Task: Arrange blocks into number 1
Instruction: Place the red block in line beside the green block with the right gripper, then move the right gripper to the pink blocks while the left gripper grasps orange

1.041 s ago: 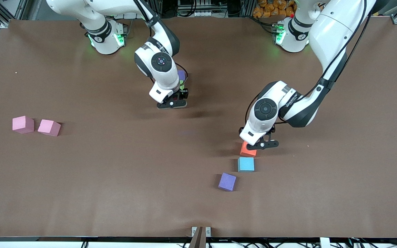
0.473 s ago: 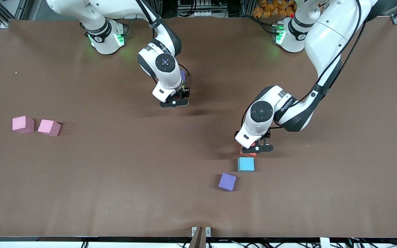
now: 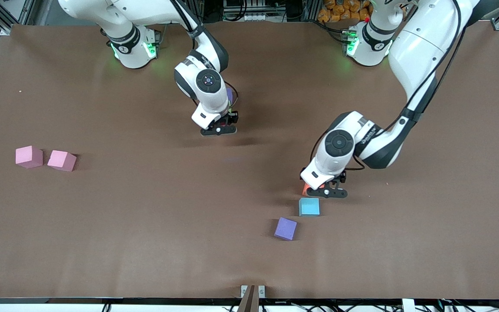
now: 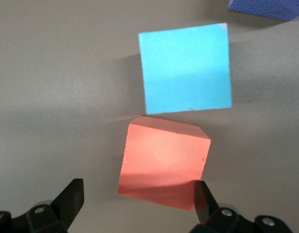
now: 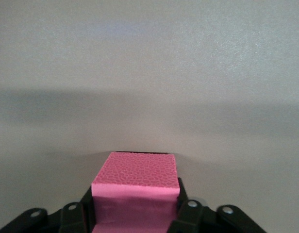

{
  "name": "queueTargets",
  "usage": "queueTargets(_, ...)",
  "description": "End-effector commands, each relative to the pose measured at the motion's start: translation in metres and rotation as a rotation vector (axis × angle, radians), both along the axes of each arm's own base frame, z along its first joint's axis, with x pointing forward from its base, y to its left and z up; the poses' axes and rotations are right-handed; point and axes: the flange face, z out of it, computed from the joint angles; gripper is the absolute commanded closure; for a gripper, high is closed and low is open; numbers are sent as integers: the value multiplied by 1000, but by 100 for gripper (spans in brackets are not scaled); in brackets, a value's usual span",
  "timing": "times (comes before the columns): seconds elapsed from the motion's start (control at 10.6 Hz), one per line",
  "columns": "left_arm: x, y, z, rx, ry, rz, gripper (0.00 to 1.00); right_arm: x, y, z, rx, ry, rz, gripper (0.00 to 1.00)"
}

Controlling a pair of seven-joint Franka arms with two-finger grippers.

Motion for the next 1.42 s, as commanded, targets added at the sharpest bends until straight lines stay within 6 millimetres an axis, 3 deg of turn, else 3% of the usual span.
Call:
queueTargets(0.0, 2, -9, -3, -14, 2, -54, 0, -1, 1, -2, 0, -12, -12, 0)
queueTargets(0.28, -2, -22, -1, -14, -5, -78, 0, 15, -8, 14, -1, -22, -19, 0)
queueTargets(0.47, -6, -27, -1, -11, -5, -126, 0, 56, -28, 58, -8, -18, -68, 0)
queueTargets(0.66, -6, -26, -5, -8, 2, -149, 0, 101, -68, 110, -31, 21, -86, 0)
queueTargets(0.85, -4, -23, -7, -7, 7, -172, 0, 132, -129, 136, -40, 59, -85, 0)
queueTargets(1.14, 11, -14, 10, -11, -27, -205, 0, 169, -270, 146, -52, 154, -200, 0)
queueTargets(1.32, 16, -14, 18, -14, -42, -196, 0, 177, -348, 143, -50, 194, -329, 0)
